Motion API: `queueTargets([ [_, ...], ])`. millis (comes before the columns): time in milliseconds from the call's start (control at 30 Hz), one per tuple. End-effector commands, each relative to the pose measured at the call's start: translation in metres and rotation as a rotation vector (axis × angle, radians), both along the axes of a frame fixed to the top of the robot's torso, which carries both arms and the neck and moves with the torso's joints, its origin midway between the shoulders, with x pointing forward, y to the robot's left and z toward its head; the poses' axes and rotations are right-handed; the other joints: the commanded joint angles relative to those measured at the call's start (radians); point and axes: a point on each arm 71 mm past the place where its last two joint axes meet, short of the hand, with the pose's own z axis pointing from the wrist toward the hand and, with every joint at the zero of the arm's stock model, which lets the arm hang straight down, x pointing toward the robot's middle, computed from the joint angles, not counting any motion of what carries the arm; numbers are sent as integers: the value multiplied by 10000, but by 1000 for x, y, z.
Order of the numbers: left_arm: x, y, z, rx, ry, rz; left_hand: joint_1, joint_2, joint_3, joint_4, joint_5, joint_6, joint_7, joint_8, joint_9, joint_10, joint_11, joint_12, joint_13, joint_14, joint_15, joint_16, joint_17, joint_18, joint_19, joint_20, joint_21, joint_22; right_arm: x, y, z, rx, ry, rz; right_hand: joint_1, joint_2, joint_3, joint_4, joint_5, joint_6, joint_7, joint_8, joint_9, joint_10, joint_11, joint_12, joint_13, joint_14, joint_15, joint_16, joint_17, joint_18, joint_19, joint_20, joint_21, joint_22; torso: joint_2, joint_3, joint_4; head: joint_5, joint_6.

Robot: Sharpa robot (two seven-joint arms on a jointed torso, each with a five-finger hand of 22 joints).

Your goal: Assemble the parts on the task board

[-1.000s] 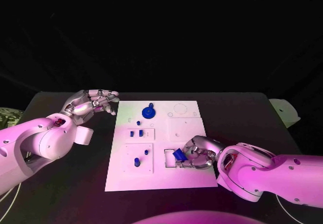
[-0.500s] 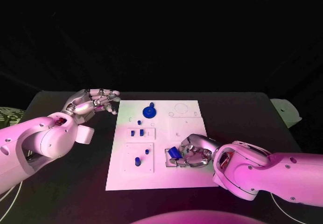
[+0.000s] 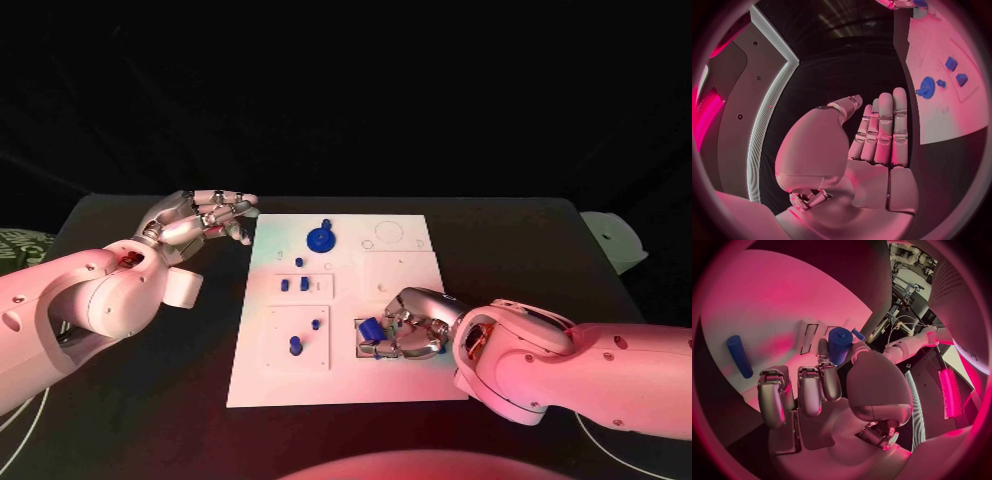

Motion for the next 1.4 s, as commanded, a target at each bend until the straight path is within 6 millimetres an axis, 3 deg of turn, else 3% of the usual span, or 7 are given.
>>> queueTargets([
  [33,-1,-3,1,-126,9,-183,-11,74,-3,50,21,-53,29,-45,-14,-71,-23,32,-6,3,51,-27,-14,139,47,33,-57,-9,1,0,-2,-569,-28,189,-138,-34,-90,-6,-82,-21,-44,77,19,128,-53,16,1249,738,-49,36,975,-142,1056,-48,44,2634,-3,-1,-5,16,-26],
  [367,-1,-3,1,-122,14,-180,-11,74,-3,50,21,-53,29,-45,-14,-71,-23,32,-6,3,51,-27,-14,139,47,33,-57,-9,5,-2,-3,-880,-300,189,-393,51,-588,-6,-647,-111,-40,202,111,77,-50,-110,1199,721,-48,0,898,-142,1056,-50,44,2634,2,0,-5,20,-15],
  [833,-1,-3,1,-103,65,-204,-7,86,-8,68,22,-59,29,-43,-16,-86,-23,43,-6,-1,50,-22,-14,140,56,34,-79,-24,8,1,-5,-943,-303,242,-607,-61,-1827,22,-1271,-536,111,179,130,-221,85,-638,905,691,66,-67,786,-142,1056,47,44,2634,-2,6,-6,52,-63],
  [1067,-1,-2,1,-101,54,-183,-9,88,-10,74,22,-60,30,-44,-16,-89,-22,44,-6,0,51,-20,-13,141,59,34,-83,-27,9,2,-5,-934,-313,213,-689,-91,-1990,28,-1409,-556,121,194,135,-263,97,-714,861,692,78,-65,798,-142,1056,62,44,2634,2,7,-13,73,-52],
  [1200,-1,-2,1,-98,52,-174,-9,88,-10,74,22,-60,30,-44,-16,-89,-22,44,-6,0,51,-20,-13,141,59,34,-83,-27,9,1,-5,-978,-432,203,-639,203,-1987,14,-1402,-512,105,257,155,-238,87,-682,886,690,75,-74,787,-142,1056,69,44,2634,0,11,-15,58,-60],
  [1400,-2,-1,1,-95,51,-162,-9,88,-10,74,22,-60,30,-44,-16,-89,-22,44,-6,0,51,-20,-13,141,59,34,-83,-27,8,2,-3,-1044,-509,346,-811,332,-2120,24,-1322,-375,48,379,193,-82,39,-426,1056,712,39,-37,879,-142,1056,47,44,2634,4,19,-17,53,-74],
])
